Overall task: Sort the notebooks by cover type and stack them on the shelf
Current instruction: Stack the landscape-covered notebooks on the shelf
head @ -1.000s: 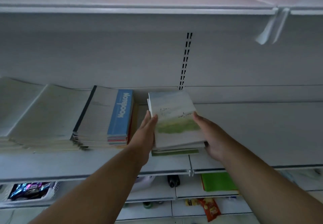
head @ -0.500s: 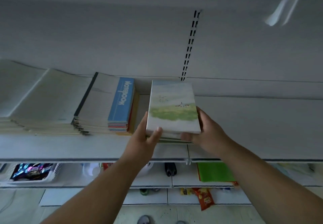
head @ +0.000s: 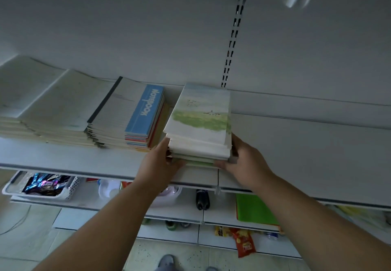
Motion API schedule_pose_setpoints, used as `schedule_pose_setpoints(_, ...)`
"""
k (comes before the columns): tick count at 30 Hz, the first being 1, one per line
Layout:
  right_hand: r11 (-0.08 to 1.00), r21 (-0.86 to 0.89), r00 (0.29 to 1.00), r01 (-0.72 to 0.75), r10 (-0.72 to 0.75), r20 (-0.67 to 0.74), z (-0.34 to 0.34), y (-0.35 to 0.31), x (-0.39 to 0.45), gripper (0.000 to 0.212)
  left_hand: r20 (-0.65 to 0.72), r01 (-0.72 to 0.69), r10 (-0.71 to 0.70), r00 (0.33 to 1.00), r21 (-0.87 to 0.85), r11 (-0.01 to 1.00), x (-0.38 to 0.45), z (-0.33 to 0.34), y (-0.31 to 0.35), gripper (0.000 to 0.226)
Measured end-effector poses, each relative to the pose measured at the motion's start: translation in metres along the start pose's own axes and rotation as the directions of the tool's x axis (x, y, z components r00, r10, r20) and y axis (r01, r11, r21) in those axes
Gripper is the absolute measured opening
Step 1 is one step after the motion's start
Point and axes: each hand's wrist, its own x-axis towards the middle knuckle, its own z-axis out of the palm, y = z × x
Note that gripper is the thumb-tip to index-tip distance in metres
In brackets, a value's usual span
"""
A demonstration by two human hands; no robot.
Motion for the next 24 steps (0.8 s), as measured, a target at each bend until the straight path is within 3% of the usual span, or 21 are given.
schedule_pose_setpoints(6,0.998,-0.059,0.994,0.004,0.003,0.109,0.0,0.006,0.007,0.113,0.064,-0.016,0.008,0.998,0.122,0.992,0.011,0.001,-0.004,0.065)
schedule_pose_setpoints(14,0.999,-0.035,0.997,-0.029,0.032,0.066,0.005,0.005,0.015,0.105,0.072,-0.026,0.017,0.997,0.13,0.991,0.026,-0.003,-0.008,0.068)
schedule_pose_setpoints(19,0.998,0.007,0.998,-0.056,0.056,-0.036,0.01,0.003,0.018,0.075,0.035,-0.027,0.023,0.999,0.127,0.992,0.031,0.002,-0.003,0.063)
schedule_pose_setpoints(24,0.996,0.051,0.992,-0.07,0.075,-0.097,0.011,0.003,0.023,0.072,-0.038,-0.024,0.03,0.999,0.132,0.991,0.029,0.004,0.0,0.059)
